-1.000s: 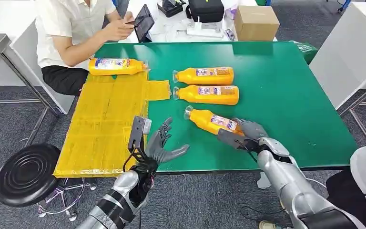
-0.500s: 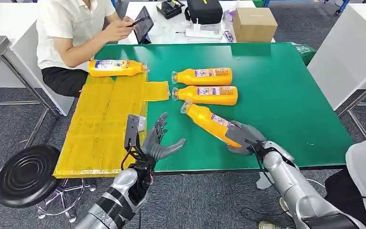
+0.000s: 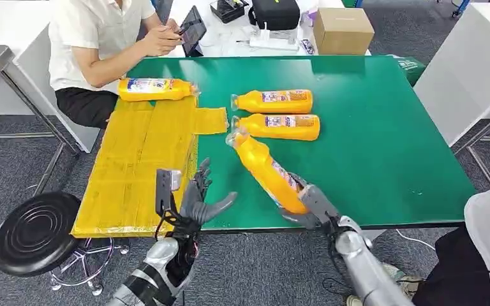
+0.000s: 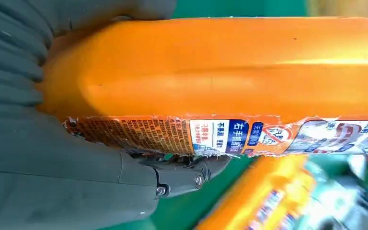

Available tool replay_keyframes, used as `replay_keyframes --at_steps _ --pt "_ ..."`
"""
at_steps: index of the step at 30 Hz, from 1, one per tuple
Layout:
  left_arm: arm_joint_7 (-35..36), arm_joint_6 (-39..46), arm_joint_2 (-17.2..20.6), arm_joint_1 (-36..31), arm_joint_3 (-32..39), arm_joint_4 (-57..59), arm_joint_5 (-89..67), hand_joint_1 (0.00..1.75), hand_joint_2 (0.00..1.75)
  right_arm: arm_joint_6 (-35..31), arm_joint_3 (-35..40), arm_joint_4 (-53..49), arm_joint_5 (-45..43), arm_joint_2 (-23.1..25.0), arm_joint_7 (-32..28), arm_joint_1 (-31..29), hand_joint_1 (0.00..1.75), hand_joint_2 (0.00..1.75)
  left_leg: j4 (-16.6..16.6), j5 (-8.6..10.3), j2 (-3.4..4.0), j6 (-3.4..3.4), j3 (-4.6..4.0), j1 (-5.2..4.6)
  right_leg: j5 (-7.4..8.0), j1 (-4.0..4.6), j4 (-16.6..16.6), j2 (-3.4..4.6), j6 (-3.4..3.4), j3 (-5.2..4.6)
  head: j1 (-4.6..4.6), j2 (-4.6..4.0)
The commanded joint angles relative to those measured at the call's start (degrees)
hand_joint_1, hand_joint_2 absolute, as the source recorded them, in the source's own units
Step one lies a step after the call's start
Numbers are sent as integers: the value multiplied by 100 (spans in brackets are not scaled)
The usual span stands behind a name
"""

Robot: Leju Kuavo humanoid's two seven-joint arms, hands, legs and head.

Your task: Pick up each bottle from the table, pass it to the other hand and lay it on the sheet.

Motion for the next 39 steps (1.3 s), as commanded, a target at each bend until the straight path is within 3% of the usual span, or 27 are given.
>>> replay_keyframes --at_steps 1,11,16,23,28,39 --pt "-26 -749 453 589 -27 -1132 221 0 175 -384 59 -1139 -7 254 -119 388 175 175 3 -7 26 -13 -9 8 1 10 2 18 -17 -17 2 0" --pt "-40 -1159 514 604 -61 -1203 420 0 175 -373 183 -1159 -77 391 -315 320 175 175 -1 0 15 -14 -25 9 4 9 -4 8 -18 -32 0 0" --pt "-189 -1586 465 505 -88 -1188 468 0 175 -184 643 -1041 -89 537 -466 194 175 175 0 -3 25 -10 -25 7 4 7 -2 19 -14 -35 0 0" --pt "-250 -2557 537 541 -144 -1687 1080 0 175 29 1338 -29 -100 737 -503 -240 175 175 0 -1 25 -10 -26 8 6 8 -3 19 -13 -36 0 0" --pt "-183 -2058 364 429 -83 -1469 932 0 175 -121 1726 -85 222 810 -633 -215 175 175 -1 0 20 -15 -23 13 6 13 -5 12 -19 -29 0 0" --pt "-162 -2087 287 264 -48 -1200 1187 0 175 -213 2163 2 367 870 -640 -229 175 175 0 3 8 -8 -31 5 2 5 -1 2 -10 -36 0 0"
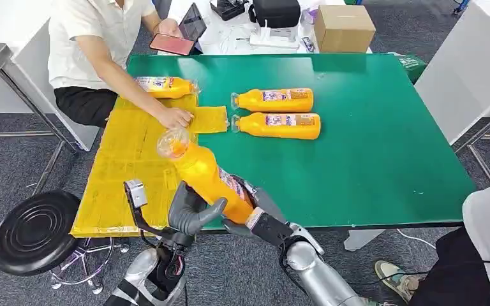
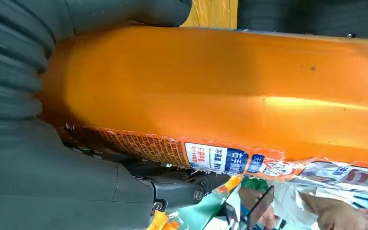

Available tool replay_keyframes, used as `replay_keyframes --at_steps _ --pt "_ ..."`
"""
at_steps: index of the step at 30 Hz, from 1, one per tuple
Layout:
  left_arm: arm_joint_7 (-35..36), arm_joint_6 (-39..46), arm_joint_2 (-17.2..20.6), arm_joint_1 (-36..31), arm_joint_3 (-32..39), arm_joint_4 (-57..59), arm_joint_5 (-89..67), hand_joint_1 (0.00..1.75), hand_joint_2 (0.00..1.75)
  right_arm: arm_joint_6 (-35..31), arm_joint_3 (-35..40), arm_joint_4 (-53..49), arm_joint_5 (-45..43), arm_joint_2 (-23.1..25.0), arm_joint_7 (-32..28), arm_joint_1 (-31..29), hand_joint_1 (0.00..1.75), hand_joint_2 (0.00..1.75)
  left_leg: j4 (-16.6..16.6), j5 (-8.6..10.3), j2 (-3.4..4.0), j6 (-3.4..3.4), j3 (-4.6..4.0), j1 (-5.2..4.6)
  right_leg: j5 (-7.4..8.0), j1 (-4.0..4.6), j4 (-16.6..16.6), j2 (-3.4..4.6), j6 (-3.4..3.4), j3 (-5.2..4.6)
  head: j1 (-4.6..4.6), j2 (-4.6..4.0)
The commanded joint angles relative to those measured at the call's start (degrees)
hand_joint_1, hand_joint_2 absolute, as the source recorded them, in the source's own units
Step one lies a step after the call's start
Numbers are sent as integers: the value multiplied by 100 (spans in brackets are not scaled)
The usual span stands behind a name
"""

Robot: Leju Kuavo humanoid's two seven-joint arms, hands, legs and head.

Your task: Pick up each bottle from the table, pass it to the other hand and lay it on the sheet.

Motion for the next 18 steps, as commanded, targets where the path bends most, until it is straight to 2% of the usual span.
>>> replay_keyframes --at_steps 1,6,18 --pt "36 -62 -14 -415 -140 389 175 0 175 -49 743 570 109 56 20 -258 175 175 1 0 11 -11 6 9 3 10 -3 4 -15 6 0 0" --pt "32 117 67 -511 -214 369 -91 0 175 -255 863 803 243 41 -30 -326 175 175 0 1 4 -10 6 9 2 10 -4 -3 -14 6 -2 0" --pt "32 117 67 -511 -214 369 -91 0 175 -255 863 803 243 41 -30 -326 175 175 1 1 2 -12 5 12 2 13 -4 -5 -15 7 -2 0"
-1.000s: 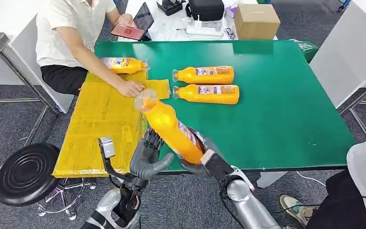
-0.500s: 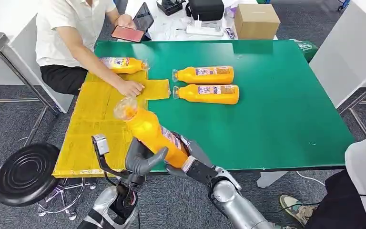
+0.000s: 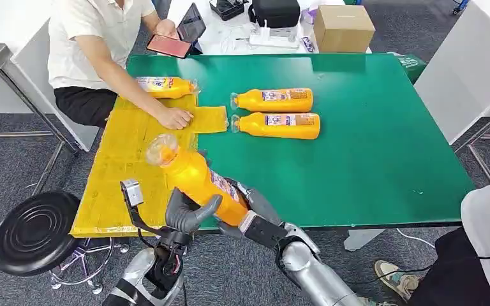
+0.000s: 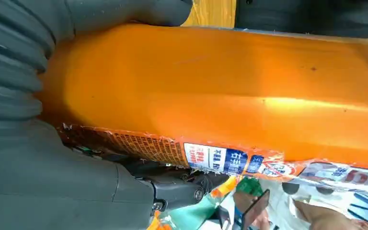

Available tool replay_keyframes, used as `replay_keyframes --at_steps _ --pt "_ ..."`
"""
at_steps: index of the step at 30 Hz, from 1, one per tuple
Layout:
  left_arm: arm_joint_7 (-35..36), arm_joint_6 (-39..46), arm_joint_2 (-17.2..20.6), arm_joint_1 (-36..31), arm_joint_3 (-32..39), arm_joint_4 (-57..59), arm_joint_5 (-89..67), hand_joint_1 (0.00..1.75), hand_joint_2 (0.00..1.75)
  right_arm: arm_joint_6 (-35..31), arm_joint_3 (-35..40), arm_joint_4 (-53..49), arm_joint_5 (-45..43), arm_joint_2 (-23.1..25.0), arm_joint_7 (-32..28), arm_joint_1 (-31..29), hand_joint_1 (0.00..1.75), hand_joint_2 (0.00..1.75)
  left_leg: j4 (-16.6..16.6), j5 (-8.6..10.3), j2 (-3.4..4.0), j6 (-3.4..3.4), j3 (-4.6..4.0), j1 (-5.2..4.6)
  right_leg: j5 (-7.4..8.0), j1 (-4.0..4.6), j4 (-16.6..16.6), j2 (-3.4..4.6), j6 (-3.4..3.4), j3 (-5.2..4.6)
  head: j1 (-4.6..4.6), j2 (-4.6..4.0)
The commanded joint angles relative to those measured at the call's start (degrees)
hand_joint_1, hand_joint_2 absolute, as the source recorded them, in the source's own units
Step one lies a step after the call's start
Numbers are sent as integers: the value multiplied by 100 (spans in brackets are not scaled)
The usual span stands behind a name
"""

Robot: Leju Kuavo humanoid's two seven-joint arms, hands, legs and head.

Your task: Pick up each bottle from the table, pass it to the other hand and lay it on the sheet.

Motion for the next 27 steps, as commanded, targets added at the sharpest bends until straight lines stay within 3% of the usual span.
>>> replay_keyframes --at_steps 1,4,5,9,10,11,12,21,22,27 --pt "-14 142 26 -541 -272 431 -235 0 175 -93 628 583 210 17 29 -224 175 175 1 0 0 -13 5 13 2 15 -5 -6 -17 10 -2 0" --pt "-68 1 -8 -610 -210 466 -192 0 175 -65 756 636 246 48 45 -273 175 175 -1 1 -2 -9 5 8 1 9 -5 -7 -11 9 -2 0" --pt "-236 -571 14 -553 -208 263 50 175 175 48 801 676 133 24 -120 -249 175 175 0 1 -2 -8 4 7 0 8 -4 -7 -10 8 -2 0" --pt "-344 -953 94 -392 -193 -41 135 175 175 66 768 651 123 9 -163 -204 173 175 2 0 3 -16 8 18 4 19 -9 -6 -22 16 0 0" --pt "-344 -968 101 -376 -186 -57 134 175 175 66 762 637 126 8 -163 -193 159 175 2 -3 1 -14 8 17 -1 18 -9 -8 -19 15 -2 0" --pt "-369 -1047 118 -337 -161 -96 158 175 175 70 717 606 101 25 -157 -159 54 175 2 -3 -1 -11 5 12 -2 13 -5 -8 -14 10 -2 0" --pt "-382 -1105 125 -315 -143 -121 169 175 175 69 686 591 93 38 -145 -134 0 175 3 -3 1 -12 5 15 -1 16 -6 -7 -16 10 -2 0" --pt "-456 -1269 183 -204 -61 -255 122 175 175 -56 590 476 109 59 -79 -4 0 175 3 -3 6 -13 4 15 -1 16 -5 -4 -17 8 0 0" --pt "-454 -1282 166 -194 -43 -258 114 175 175 -71 570 450 119 54 -76 7 0 0 3 -2 4 -10 1 9 -1 10 -2 -4 -14 4 -2 0" --pt "-533 -1136 182 -9 207 -412 -155 175 175 -497 284 128 264 -30 -167 333 0 0 0 -2 1 -9 3 8 -2 9 -5 -7 -11 6 -2 0"
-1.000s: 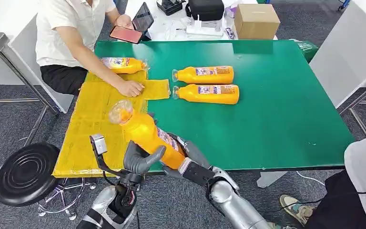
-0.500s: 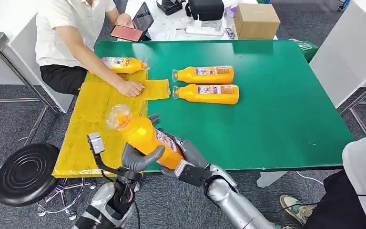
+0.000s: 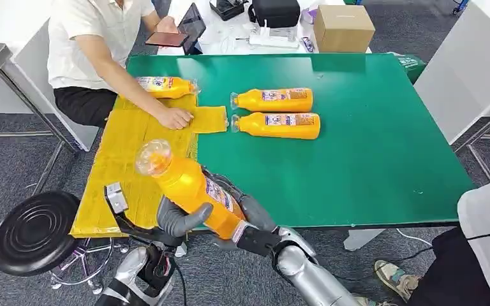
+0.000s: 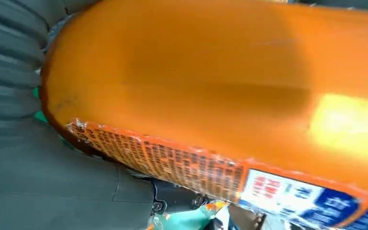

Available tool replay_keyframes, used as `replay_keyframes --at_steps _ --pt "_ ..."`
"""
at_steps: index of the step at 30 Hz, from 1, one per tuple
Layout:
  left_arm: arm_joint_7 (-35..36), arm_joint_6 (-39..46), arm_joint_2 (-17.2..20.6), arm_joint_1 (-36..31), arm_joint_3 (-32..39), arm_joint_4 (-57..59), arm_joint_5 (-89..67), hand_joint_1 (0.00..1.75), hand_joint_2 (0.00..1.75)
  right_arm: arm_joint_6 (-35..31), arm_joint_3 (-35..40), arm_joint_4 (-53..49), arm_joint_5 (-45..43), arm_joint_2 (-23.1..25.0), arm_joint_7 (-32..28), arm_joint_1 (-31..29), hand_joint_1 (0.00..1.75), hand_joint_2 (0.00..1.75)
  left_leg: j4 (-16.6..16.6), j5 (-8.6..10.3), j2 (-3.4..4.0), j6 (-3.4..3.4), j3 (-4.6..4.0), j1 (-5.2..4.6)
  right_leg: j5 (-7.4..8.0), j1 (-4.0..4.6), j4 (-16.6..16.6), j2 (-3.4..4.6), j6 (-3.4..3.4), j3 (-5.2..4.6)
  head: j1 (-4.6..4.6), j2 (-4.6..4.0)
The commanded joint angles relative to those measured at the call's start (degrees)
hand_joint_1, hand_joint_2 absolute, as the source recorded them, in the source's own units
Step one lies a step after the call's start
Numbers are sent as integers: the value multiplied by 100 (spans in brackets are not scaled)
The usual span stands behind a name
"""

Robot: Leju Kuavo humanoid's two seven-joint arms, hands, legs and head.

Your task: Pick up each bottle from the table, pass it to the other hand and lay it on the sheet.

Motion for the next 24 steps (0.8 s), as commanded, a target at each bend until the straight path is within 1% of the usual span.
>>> replay_keyframes --at_steps 1,2,3,5,6,7,8,9,10,11,13,16,17,18,19,21,22,23,24 --pt "-107 84 89 -60 60 -250 -251 175 175 -440 -90 -149 194 -73 -72 418 0 0 -2 -3 -5 -13 10 12 -3 13 -8 -11 -17 16 -2 0" --pt "-177 428 85 36 238 -338 -418 175 175 -970 -401 -405 177 -13 -234 664 0 0 -1 -2 -8 -9 4 9 -3 10 -6 -13 -12 11 0 0" --pt "-137 670 45 202 543 -459 -343 175 175 -1321 -675 -729 166 51 -258 931 0 0 -3 -3 -9 -14 11 14 -5 16 -10 -17 -18 19 -2 0" --pt "-99 1107 37 430 987 -728 -247 175 175 -1407 -1001 -1517 -84 82 -247 1367 0 0 -2 -5 -7 -13 11 13 -6 15 -8 -13 -16 17 0 0" --pt "-68 1371 28 457 1154 -773 -308 175 175 -1503 -1071 -1770 -86 76 -229 1485 0 0 0 -6 -1 -10 3 8 -6 9 -1 -5 -13 5 0 0" --pt "-73 1705 24 433 1298 -756 -463 175 175 -1600 -1126 -1960 -82 76 -224 1568 0 0 0 -11 8 -15 9 12 -7 13 -4 2 -19 12 0 0" --pt "-49 2197 26 308 1436 -594 -733 175 175 -1805 -1197 -2108 -40 92 -250 1626 0 0 2 -8 6 -11 -3 7 -5 8 3 2 -14 0 0 0" --pt "-55 2564 59 135 1487 -361 -997 175 175 -2076 -1270 -2162 -3 144 -316 1635 0 0 1 -5 1 -9 -7 5 -4 6 4 -2 -13 -5 -2 0" --pt "-219 3056 76 -53 1523 -93 -1435 175 175 -2360 -1350 -2193 -13 211 -380 1628 0 0 2 -4 0 -12 -6 9 -3 10 3 -5 -17 -2 0 0" --pt "-278 3228 63 -207 1556 104 -1587 175 175 -2486 -1365 -2212 -41 233 -417 1585 0 0 5 -4 0 -14 -5 13 -2 14 3 -6 -20 0 -2 0" --pt "-281 3222 35 -286 1578 228 -1582 175 175 -2492 -1354 -2203 -52 231 -400 1554 0 0 4 5 -9 -14 -13 12 4 13 1 -14 -19 -5 -2 0" --pt "-294 3227 19 -278 1563 228 -1595 175 175 -2493 -1351 -2192 -54 232 -399 1552 0 0 -3 6 -5 -7 -8 7 3 7 -3 -9 -13 -4 0 0" --pt "-428 3742 28 -280 1518 234 -2008 175 175 -2889 -1494 -2215 -160 353 -587 1584 0 0 -3 7 -4 -11 -4 15 5 15 -8 -10 -19 4 0 0" --pt "-525 3973 30 -344 1556 325 -2206 175 175 -3093 -1546 -2355 -271 380 -623 1587 0 0 -3 5 -3 -7 -4 10 2 10 -4 -8 -14 2 2 0" --pt "-514 4024 27 -418 1643 435 -2199 175 175 -3266 -1598 -2526 -405 375 -623 1572 0 0 -2 5 -2 -5 -5 6 2 5 -2 -6 -10 0 0 0" --pt "-577 4138 48 -495 1772 610 -2310 175 175 -3334 -1754 -2813 -661 415 -623 1613 0 0 -2 5 -1 -8 -5 8 2 8 -1 -6 -12 0 0 0" --pt "-713 4479 81 -562 1756 746 -2757 175 175 -3363 -1762 -3021 -725 403 -623 1650 0 0 -2 6 -5 -4 -8 2 1 2 1 -8 -7 -4 0 0" --pt "-745 4731 97 -643 1728 888 -3127 175 175 -3418 -1716 -3149 -723 385 -623 1658 0 0 -1 5 -6 -11 -2 9 0 10 -1 -11 -16 4 0 0" --pt "-669 4950 144 -754 1642 1095 -3546 175 175 -3434 -1678 -3225 -777 381 -623 1665 0 0 0 6 -9 -8 -6 6 0 6 2 -12 -12 0 0 0"
